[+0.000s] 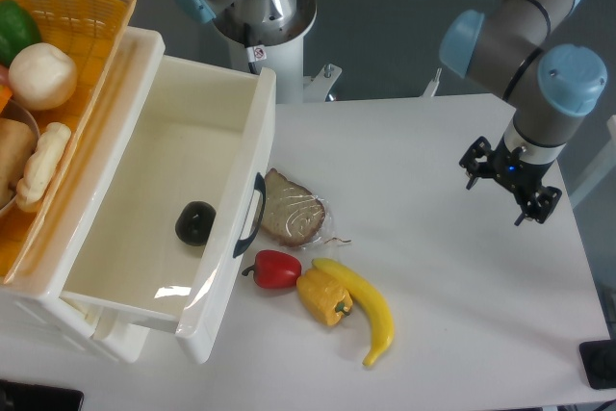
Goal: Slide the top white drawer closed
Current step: 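Move the gripper from its start pose toward the open white drawer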
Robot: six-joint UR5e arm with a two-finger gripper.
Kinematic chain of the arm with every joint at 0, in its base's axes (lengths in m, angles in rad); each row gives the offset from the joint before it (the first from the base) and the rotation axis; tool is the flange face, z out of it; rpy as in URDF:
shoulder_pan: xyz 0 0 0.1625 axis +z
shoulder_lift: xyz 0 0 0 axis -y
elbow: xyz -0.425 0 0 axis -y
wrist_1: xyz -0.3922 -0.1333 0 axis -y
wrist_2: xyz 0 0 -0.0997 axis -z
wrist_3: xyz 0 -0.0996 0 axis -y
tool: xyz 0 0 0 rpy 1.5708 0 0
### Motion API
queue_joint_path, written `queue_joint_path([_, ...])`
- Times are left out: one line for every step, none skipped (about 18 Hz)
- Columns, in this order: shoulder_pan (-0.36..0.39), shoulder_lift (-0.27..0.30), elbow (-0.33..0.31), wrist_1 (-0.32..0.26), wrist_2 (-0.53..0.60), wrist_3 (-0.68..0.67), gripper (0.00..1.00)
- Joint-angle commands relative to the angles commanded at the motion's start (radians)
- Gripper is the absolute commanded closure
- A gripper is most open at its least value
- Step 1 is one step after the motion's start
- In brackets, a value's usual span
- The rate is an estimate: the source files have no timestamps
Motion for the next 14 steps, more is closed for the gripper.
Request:
queue_joint_path([-0.011, 0.0, -0.005, 0.005, 0.0, -0.002, 0.0])
queue_joint_path([-0.014, -0.002, -0.009, 0.012, 0.0, -0.006, 0.0])
queue_joint_path([-0.015, -0.002, -0.011, 0.012, 0.0, -0.009, 0.0])
queue_joint_path([-0.015, -0.002, -0.012, 0.012, 0.0, -0.009, 0.0])
queue_joint_path([-0.015, -0.003, -0.012, 0.014, 0.0, -0.009, 0.0])
queue_joint_path([-0.015, -0.005, -0.012, 0.014, 0.0, -0.009, 0.0])
queue_joint_path([-0.015, -0.006, -0.012, 0.014, 0.0, -0.009, 0.0])
queue_joint_path([-0.015, -0.003, -0.012, 0.014, -0.002, -0.009, 0.0])
queue_joint_path([-0.014, -0.003, -0.014, 0.014, -0.002, -0.009, 0.0])
queue_joint_path([-0.015, -0.003, -0.018, 0.014, -0.002, -0.011, 0.0])
queue_joint_path([-0.017, -0.003, -0.028, 0.014, -0.002, -0.014, 0.0])
queue_joint_path([-0.017, -0.002, -0.038, 0.017, -0.006, -0.021, 0.0])
queue_joint_path([-0.015, -0.003, -0.041, 0.017, -0.027, -0.035, 0.0])
queue_joint_path([-0.012, -0.003, -0.055, 0.023, -0.061, -0.061, 0.0])
